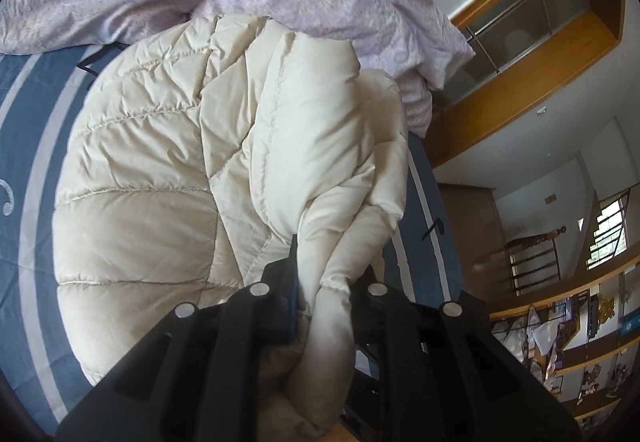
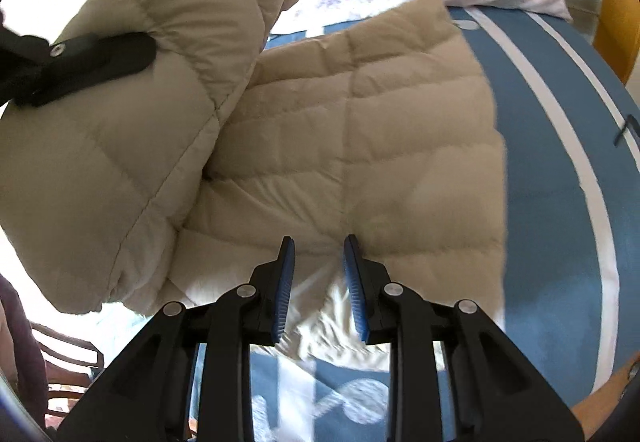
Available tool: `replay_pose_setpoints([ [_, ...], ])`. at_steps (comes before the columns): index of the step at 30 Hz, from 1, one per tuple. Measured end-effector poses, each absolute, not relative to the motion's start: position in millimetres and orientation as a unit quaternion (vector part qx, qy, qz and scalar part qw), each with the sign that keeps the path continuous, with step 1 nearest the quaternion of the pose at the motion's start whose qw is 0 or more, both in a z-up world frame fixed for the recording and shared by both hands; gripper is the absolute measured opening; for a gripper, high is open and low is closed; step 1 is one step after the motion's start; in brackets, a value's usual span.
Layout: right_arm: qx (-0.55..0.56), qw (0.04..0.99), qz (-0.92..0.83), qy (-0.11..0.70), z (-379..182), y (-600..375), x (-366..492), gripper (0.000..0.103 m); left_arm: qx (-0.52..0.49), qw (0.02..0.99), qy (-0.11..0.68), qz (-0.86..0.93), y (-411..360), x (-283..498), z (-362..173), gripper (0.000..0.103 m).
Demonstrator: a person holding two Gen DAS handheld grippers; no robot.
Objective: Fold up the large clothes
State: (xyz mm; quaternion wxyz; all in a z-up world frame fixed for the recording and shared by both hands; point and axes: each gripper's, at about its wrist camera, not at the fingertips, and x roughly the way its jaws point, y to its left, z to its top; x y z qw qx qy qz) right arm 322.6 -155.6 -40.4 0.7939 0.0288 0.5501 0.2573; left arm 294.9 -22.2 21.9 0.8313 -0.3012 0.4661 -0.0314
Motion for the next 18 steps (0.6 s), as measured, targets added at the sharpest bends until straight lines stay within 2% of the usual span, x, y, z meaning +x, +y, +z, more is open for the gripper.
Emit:
replay_pose_setpoints([
  [14,0.037,0.798,0.24,0.551,-49.6,-185.1,296.2,0.027,-0.284,0.816,0.5,-0.058,-66.4,317.6,2.7,0.017],
  [18,0.039,0.797,0.238,0.553,-49.9,-185.1,289.5,0.027,-0.28,0.815,0.502,-0.071,-73.3,317.8,5.9,0.026],
])
